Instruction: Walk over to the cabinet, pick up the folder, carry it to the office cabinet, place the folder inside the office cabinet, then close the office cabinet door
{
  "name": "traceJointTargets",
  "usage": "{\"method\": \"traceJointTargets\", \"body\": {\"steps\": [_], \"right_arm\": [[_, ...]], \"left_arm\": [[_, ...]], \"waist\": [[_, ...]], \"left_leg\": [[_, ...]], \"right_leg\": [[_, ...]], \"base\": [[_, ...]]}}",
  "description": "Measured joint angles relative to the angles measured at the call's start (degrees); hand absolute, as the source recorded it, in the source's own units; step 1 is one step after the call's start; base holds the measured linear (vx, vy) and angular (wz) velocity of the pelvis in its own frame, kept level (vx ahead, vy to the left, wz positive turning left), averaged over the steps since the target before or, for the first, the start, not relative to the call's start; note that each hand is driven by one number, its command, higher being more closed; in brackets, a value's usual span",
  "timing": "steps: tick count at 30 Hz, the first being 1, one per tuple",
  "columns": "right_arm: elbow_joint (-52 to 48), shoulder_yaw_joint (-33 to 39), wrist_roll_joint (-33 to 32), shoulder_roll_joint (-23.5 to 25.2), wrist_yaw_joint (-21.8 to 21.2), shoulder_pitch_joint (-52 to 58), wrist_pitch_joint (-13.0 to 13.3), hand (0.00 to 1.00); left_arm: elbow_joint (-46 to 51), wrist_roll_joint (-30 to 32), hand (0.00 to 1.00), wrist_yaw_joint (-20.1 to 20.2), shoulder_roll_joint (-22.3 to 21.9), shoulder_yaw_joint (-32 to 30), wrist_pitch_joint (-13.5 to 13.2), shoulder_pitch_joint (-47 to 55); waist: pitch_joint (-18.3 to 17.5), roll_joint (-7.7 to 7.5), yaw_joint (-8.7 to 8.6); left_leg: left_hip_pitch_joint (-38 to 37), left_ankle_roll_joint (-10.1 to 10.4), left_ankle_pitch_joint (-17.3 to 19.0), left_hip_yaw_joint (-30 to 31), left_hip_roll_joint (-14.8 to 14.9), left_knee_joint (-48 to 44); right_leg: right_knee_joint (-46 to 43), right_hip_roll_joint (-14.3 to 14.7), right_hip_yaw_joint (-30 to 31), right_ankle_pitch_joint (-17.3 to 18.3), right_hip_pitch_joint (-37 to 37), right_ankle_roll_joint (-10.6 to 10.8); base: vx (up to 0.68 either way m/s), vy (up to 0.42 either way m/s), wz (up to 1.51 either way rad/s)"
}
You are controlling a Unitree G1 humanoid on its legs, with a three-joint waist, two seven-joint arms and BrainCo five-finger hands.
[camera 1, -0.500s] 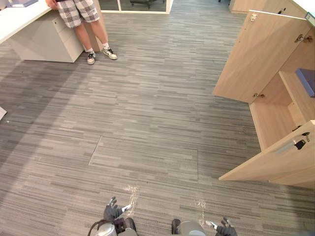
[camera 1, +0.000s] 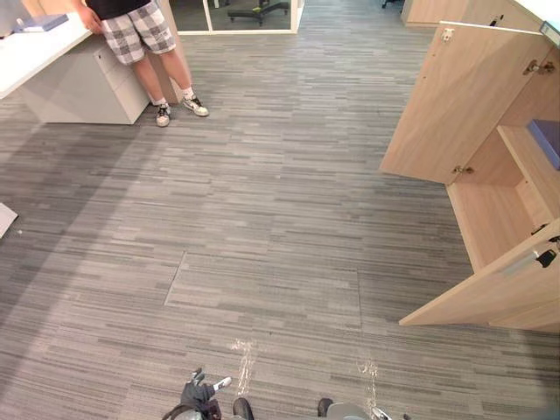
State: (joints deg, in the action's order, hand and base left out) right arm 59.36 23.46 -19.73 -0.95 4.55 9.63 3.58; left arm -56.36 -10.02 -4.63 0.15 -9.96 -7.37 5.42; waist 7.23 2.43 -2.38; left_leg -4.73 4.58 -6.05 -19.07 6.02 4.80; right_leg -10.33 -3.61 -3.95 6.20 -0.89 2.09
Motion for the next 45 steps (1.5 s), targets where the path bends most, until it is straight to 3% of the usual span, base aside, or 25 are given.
{"method": "traceJointTargets", "body": {"steps": [6,11,25,33,36,37,38,41,42,43,45], "right_arm": [[0.04,-0.19,0.67,-0.17,0.06,-0.42,-0.06,0.00],[0.04,-0.56,0.68,-0.31,0.17,-0.51,-0.08,0.00],[-0.02,-1.14,0.62,-0.06,1.92,-1.56,0.68,0.00],[-2.10,-6.29,0.52,-0.44,2.36,-2.19,1.24,0.00],[-6.08,-9.80,0.62,1.13,2.29,-1.97,1.26,0.00],[-10.02,-11.45,0.56,1.80,2.23,-0.86,1.29,0.00],[-13.59,-12.65,0.58,2.38,2.14,-0.29,1.49,0.00],[-19.27,-14.73,0.56,3.37,2.30,0.60,2.57,0.00],[-19.42,-14.76,0.56,3.24,2.33,0.19,2.71,0.00],[-19.98,-14.95,0.55,2.14,2.35,-1.65,2.77,0.00],[-21.41,-16.04,0.57,1.10,2.32,-2.40,2.88,0.00]], "left_arm": [[0.00,7.98,0.00,-0.02,1.27,6.56,-0.44,-0.47],[-0.06,9.49,0.00,-0.92,1.58,8.00,-0.45,-0.78],[-0.05,9.97,0.00,-4.17,1.65,8.27,-0.61,-0.73],[-0.31,7.36,0.00,-3.90,2.02,8.27,-0.57,-0.67],[0.05,3.73,0.00,-3.43,2.58,5.97,-0.50,-0.78],[0.96,2.31,0.00,-3.29,2.91,3.57,-0.43,-0.58],[2.34,1.15,0.00,-3.21,2.85,1.30,-0.34,0.16],[8.90,0.35,0.00,-3.24,2.71,-0.28,-0.46,1.80],[9.50,0.33,0.00,-3.25,2.74,0.03,-0.51,1.98],[10.84,-0.17,0.00,-3.32,3.02,2.06,-0.88,2.21],[11.59,-1.56,0.00,-3.48,2.94,2.97,-1.10,2.34]], "waist": [[-0.09,-0.02,0.02],[-0.17,-0.05,0.00],[-0.44,-0.48,0.05],[-0.84,-1.32,0.05],[-0.34,-2.74,0.04],[0.22,-3.65,0.27],[0.51,-3.92,0.99],[1.51,-5.08,2.12],[1.49,-5.01,2.21],[1.57,-5.06,2.48],[1.71,-4.96,2.83]], "left_leg": [[0.15,0.07,0.13,0.53,0.10,0.02],[0.78,0.13,0.37,0.94,0.09,0.02],[0.68,0.04,0.25,3.15,0.00,0.01],[1.24,0.19,0.39,3.04,0.25,0.02],[3.98,1.00,4.05,2.65,1.59,-5.61],[6.43,1.70,6.97,2.45,3.52,-13.17],[9.77,1.26,10.24,2.43,6.29,-22.45],[19.49,-2.93,12.07,3.42,11.19,-44.96],[20.65,-2.97,13.39,3.47,10.88,-45.84],[23.64,-1.98,15.37,4.13,7.69,-42.26],[24.62,-1.02,14.55,5.25,3.73,-33.31]], "right_leg": [[0.21,0.09,-0.07,-0.01,-0.21,-0.03],[0.25,0.10,-0.40,0.01,-0.76,-0.04],[1.40,0.01,-2.22,0.10,0.84,-0.10],[0.67,0.07,-2.06,0.48,-0.21,-0.06],[-4.32,-0.15,-1.74,3.52,-2.33,-0.93],[-6.72,0.37,-1.56,5.04,-2.77,-1.71],[-8.59,1.40,-1.25,6.45,-2.81,-2.63],[-10.79,3.08,-1.42,9.85,-0.66,-5.69],[-10.76,3.06,-1.41,10.16,-0.30,-5.96],[-10.55,2.64,-0.86,10.79,-0.19,-6.56],[-10.21,2.20,0.64,11.28,-0.11,-6.57]], "base": [[-0.06,0.011,0.01],[-0.01,0.003,0.01],[0.01,0.008,0.06],[-0.04,0.013,-0.01],[0.00,-0.044,-0.04],[0.03,-0.185,-0.14],[0.04,-0.172,-0.13],[0.03,-0.225,0.01],[0.13,-0.166,-0.06],[0.11,-0.095,-0.12],[0.16,-0.043,-0.30]]}}
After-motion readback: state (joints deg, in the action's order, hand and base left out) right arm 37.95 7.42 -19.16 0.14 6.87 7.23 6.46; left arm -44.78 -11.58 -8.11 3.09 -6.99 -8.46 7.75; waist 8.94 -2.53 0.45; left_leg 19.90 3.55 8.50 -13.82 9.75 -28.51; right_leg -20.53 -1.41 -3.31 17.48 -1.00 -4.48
